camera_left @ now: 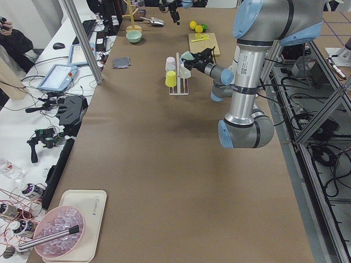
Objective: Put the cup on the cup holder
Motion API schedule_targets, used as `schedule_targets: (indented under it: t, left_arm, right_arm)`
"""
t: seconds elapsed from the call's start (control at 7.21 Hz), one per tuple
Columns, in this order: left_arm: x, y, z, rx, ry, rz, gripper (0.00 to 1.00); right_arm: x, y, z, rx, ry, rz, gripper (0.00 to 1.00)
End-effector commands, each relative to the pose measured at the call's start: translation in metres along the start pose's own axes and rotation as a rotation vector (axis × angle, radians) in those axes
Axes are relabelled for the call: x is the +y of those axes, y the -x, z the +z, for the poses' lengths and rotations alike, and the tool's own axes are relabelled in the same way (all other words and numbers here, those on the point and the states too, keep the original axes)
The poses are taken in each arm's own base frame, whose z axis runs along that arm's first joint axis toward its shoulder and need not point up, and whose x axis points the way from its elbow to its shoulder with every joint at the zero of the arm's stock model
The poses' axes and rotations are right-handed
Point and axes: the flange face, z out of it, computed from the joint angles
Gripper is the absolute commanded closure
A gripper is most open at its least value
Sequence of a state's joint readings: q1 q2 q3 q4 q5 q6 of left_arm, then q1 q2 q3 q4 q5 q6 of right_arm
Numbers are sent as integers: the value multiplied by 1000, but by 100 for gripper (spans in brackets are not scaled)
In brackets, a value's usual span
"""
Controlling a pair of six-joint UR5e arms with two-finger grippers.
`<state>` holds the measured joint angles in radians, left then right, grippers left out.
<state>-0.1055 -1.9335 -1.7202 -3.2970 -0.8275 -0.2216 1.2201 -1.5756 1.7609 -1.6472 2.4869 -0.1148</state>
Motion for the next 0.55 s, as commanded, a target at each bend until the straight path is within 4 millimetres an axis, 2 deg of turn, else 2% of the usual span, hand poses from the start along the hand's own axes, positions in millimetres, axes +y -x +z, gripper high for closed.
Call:
schedule_targets:
  t: [0.0,0.42]
  left_arm:
    - [15,3,6,-8,-40,-28,100]
    - [29,-1,13,-10,-25,-20,100]
  right_arm:
    - [44,-44,-23,72,-68,70,10]
    - [88,-85,-37,129,-88,176,9]
